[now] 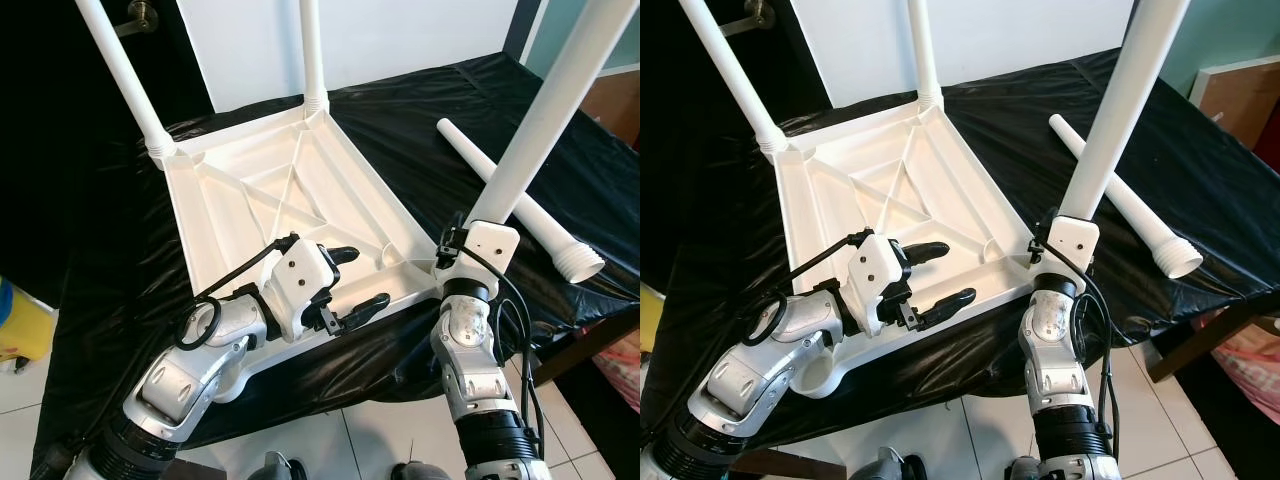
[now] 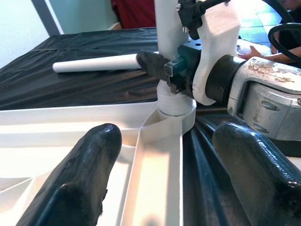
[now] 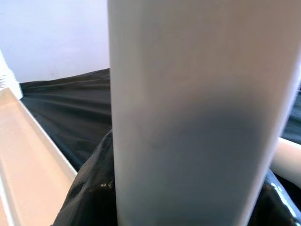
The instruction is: Building children table
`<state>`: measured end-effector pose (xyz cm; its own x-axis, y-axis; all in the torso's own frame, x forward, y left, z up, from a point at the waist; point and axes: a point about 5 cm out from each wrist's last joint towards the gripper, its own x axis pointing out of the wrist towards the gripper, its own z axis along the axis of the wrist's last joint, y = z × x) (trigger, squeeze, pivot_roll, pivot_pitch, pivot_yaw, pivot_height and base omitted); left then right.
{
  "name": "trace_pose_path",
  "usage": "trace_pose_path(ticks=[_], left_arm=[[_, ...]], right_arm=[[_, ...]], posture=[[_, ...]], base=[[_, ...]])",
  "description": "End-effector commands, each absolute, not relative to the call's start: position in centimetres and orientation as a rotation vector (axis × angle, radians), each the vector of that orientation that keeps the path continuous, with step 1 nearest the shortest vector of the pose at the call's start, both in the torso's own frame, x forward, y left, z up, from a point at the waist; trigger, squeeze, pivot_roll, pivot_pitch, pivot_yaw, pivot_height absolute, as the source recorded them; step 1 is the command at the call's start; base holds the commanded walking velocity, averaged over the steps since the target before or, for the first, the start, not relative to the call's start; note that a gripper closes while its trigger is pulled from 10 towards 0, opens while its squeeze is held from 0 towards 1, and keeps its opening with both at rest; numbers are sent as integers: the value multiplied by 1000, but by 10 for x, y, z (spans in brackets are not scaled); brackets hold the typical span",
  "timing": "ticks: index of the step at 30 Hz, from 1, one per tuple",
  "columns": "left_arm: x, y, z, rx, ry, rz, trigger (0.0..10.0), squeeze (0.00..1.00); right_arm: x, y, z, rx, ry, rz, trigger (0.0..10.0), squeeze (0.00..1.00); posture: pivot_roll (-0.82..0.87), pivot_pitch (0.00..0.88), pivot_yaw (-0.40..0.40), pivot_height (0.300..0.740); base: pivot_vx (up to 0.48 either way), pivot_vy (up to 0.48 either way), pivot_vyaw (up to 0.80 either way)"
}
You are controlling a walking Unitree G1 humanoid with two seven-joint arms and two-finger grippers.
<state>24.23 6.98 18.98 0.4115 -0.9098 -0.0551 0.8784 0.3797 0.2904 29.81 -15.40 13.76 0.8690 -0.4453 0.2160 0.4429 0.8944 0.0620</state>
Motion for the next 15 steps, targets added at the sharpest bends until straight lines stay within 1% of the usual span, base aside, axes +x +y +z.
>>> trace_pose_path(ticks=[1,3,6,15], left_arm=[[240,70,191,312,-118,-1191,10000,0],[240,71,191,313,-118,-1191,10000,0],[240,70,192,314,-119,-1193,10000,0],[240,69,192,314,-120,-1195,10000,0]], right_arm=[[283,-185,89,-31,8,-627,10000,0],[283,-190,90,-30,-3,-687,10000,0],[283,-190,89,-25,0,-698,10000,0],[286,-186,90,-35,-16,-675,10000,0]], posture=[[-46,110,82,740],[-47,108,83,740],[-47,105,83,740],[-49,98,81,740]], base=[[0,0,0],[0,0,0],[0,0,0],[0,0,0]])
